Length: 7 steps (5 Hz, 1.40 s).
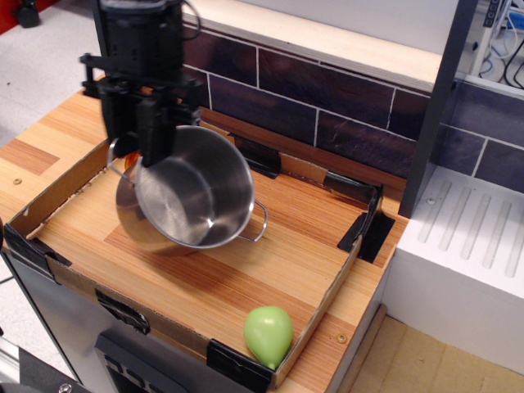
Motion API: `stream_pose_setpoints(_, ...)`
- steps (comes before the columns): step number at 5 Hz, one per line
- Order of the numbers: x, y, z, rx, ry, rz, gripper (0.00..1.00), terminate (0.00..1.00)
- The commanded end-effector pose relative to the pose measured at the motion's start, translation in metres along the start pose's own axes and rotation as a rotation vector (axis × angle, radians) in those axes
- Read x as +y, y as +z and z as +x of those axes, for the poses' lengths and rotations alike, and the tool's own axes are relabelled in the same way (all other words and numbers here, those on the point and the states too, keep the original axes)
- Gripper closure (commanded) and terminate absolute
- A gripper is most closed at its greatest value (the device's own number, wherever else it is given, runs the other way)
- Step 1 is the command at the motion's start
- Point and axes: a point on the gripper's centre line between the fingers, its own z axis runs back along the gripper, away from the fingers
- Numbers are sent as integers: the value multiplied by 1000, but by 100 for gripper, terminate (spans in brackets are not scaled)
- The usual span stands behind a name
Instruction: Upright metal pot
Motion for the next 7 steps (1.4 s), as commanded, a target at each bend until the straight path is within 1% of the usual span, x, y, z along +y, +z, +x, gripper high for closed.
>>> stream_pose_setpoints(1, 27, -6, 4, -101, 34, 169, 0, 0)
stream_pose_setpoints(2, 29, -9, 8, -120, 76, 224, 0, 0)
stream_pose_setpoints(3, 27, -7, 7, -165, 81, 268, 0, 0)
stream_pose_setpoints(5, 19, 4, 7, -160, 73, 235, 0, 0)
stream_pose_setpoints(6, 18, 8, 5, -162, 67, 239, 0, 0)
stream_pose_setpoints(7, -1, 47, -7, -186, 70, 182, 0, 0)
